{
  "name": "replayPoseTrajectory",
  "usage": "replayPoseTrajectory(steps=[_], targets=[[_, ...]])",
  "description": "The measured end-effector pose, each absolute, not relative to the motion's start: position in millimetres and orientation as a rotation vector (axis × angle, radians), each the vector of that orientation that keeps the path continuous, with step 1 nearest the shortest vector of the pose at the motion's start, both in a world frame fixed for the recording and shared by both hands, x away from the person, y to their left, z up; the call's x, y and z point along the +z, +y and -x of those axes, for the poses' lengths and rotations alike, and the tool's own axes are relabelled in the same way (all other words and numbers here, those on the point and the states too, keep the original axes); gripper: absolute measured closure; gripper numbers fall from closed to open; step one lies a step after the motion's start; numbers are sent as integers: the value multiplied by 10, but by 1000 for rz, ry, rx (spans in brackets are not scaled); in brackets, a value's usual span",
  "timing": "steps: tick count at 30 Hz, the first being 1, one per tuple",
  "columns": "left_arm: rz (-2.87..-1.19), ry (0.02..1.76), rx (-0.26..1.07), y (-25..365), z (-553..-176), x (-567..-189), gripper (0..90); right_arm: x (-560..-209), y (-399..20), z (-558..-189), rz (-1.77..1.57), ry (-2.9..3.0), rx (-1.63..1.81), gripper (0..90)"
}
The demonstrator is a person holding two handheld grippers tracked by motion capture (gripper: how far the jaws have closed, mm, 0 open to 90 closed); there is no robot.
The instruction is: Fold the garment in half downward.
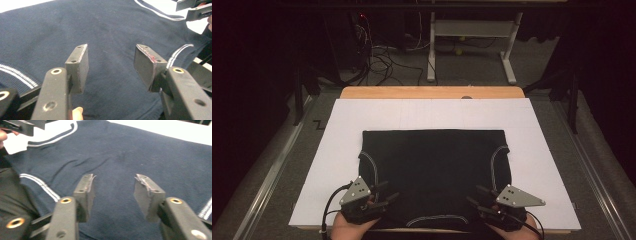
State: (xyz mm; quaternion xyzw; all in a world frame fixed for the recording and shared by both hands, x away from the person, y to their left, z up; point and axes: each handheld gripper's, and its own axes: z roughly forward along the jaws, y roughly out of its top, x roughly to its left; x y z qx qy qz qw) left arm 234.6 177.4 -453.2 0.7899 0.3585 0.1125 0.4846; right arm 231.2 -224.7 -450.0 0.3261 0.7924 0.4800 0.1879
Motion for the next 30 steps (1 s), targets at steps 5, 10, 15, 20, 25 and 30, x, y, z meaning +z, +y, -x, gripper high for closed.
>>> replayPoseTrajectory(steps=[5, 10, 15, 20, 25, 30], targets=[[-1937, 876, 289, 1816, -2401, -4572, 343, -4544, -2301, -2360, -950, 2192, 1325, 384], [-1925, 892, 318, 1921, -2467, -4595, 342, -4589, -2392, -2429, -1001, 2137, 1299, 307], [-1897, 945, 355, 2084, -2554, -4597, 290, -4598, -2480, -2483, -1058, 2094, 1298, 222], [-1866, 1004, 400, 2213, -2619, -4604, 141, -4610, -2529, -2518, -1107, 2067, 1296, 155], [-1868, 1021, 410, 2287, -2653, -4610, 120, -4612, -2565, -2538, -1119, 2052, 1282, 129], [-1864, 1042, 409, 2332, -2677, -4597, 42, -4613, -2606, -2563, -1151, 2026, 1274, 50]])
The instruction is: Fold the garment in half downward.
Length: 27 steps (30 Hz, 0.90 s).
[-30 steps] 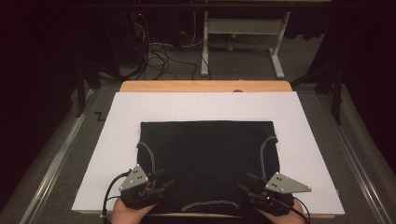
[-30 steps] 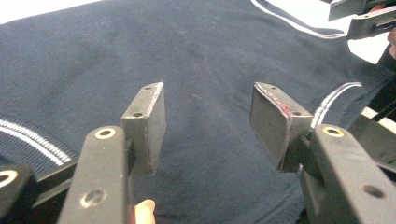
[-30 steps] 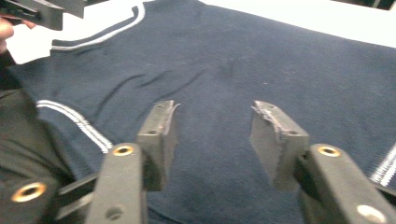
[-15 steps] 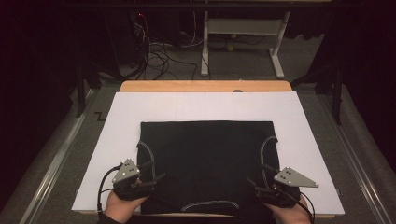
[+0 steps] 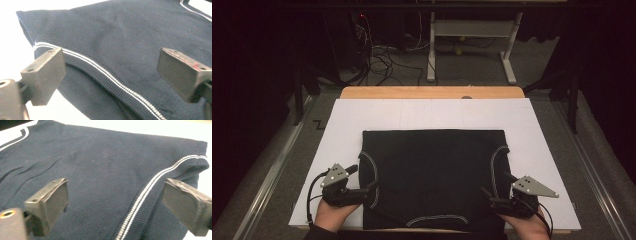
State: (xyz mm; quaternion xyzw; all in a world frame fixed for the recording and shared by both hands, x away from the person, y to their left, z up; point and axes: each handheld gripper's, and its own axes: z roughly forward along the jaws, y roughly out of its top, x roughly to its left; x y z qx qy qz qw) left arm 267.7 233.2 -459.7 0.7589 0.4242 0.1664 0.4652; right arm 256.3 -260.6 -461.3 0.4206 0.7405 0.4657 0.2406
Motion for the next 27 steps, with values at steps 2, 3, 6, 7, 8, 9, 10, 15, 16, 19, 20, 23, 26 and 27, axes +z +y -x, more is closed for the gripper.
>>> replayPoseTrajectory(steps=[2, 3, 6, 7, 8, 9, 10, 15, 16, 19, 20, 23, 26, 27], targets=[[-1864, 1055, 412, 2346, -2692, -4594, 6, -4609, -2610, -2572, -1148, 2026, 1279, 16], [-1871, 1062, 406, 2353, -2708, -4588, 0, -4607, -2606, -2575, -1152, 2025, 1281, 2], [-1878, 1064, 414, 2369, -2723, -4578, 0, -4599, -2583, -2579, -1152, 2022, 1286, 1], [-1879, 1064, 413, 2373, -2730, -4576, 0, -4593, -2570, -2577, -1156, 2019, 1286, 1], [-1876, 1065, 412, 2378, -2736, -4576, 0, -4585, -2557, -2573, -1152, 2019, 1290, 1], [-1874, 1066, 408, 2386, -2743, -4578, 0, -4577, -2540, -2566, -1148, 2019, 1295, 1], [-1872, 1066, 405, 2392, -2745, -4581, 0, -4565, -2514, -2558, -1137, 2020, 1304, 1], [-1876, 1057, 367, 2430, -2762, -4621, 0, -4512, -2356, -2548, -1103, 2030, 1366, 1], [-1876, 1055, 370, 2428, -2765, -4623, 0, -4503, -2316, -2553, -1094, 2034, 1375, 2], [-1872, 1047, 379, 2419, -2777, -4602, 0, -4483, -2179, -2565, -1049, 2058, 1380, 2], [-1872, 1044, 381, 2412, -2781, -4595, 0, -4476, -2137, -2570, -1038, 2065, 1380, 2], [-1877, 1034, 380, 2393, -2796, -4587, 0, -4454, -2014, -2583, -1006, 2076, 1384, 2], [-1876, 1035, 376, 2386, -2817, -4582, 0, -4443, -1898, -2585, -986, 2099, 1396, 2], [-1875, 1035, 369, 2386, -2828, -4576, 0, -4442, -1857, -2587, -976, 2108, 1399, 2]])
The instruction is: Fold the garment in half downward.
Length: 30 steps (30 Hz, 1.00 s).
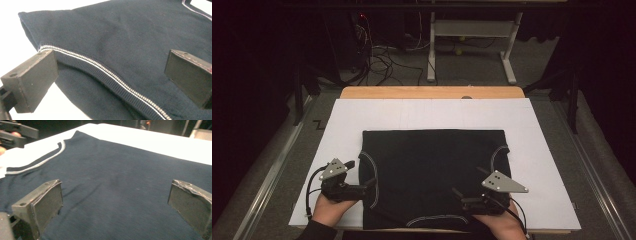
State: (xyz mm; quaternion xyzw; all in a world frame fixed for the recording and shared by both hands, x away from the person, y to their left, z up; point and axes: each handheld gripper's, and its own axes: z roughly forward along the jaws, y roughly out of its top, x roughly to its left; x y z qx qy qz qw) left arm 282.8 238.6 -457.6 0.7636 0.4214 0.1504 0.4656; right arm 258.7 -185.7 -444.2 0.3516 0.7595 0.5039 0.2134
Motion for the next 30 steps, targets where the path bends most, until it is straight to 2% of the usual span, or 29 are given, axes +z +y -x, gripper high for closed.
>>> replayPoseTrajectory(steps=[19, 30], targets=[[-1825, 1055, 381, 2454, -3127, -4355, 0, -4393, -1046, -2692, -830, 2229, 1409, 2], [-1824, 1047, 398, 2495, -3339, -4255, 0, -4444, -763, -2693, -781, 2275, 1434, 2]])
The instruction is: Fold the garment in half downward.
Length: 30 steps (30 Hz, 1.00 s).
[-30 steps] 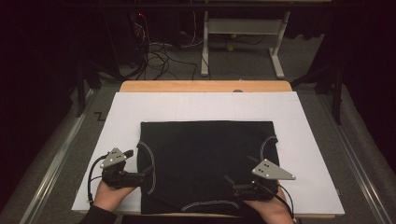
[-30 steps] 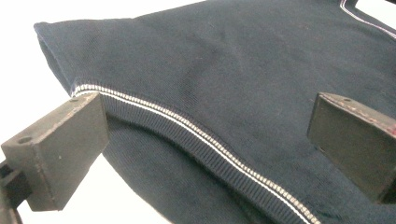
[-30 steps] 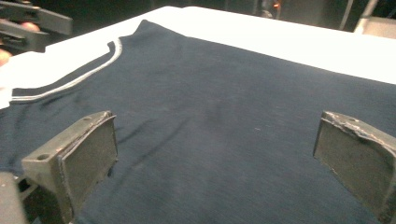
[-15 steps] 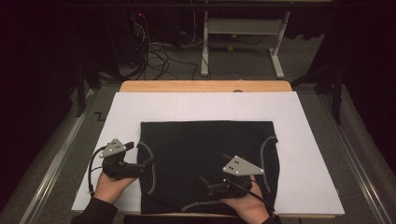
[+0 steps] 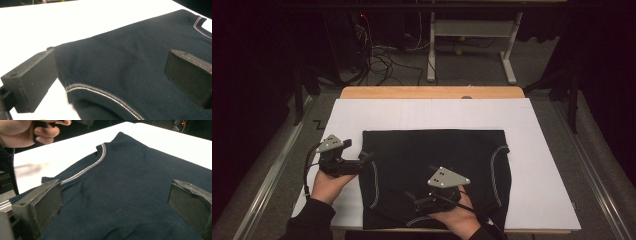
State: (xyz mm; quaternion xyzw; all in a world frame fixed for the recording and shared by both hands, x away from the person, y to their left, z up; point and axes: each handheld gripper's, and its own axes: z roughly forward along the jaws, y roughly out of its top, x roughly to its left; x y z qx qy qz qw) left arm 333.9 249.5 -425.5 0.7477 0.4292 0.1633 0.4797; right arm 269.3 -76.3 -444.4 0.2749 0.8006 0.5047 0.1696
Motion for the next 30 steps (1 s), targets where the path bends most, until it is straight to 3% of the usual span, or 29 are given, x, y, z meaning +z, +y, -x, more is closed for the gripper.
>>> replayPoseTrajectory(steps=[11, 22, 30], targets=[[-1829, 1020, 411, 2535, -3511, -4141, 0, -4475, -555, -2636, -758, 2317, 1415, 2], [-1786, 1093, 379, 2750, -3806, -4268, 0, -4535, -425, -2645, -733, 2366, 1403, 2], [-1847, 1104, 386, 2708, -4050, -4316, 0, -4558, -322, -2641, -741, 2380, 1402, 2]])
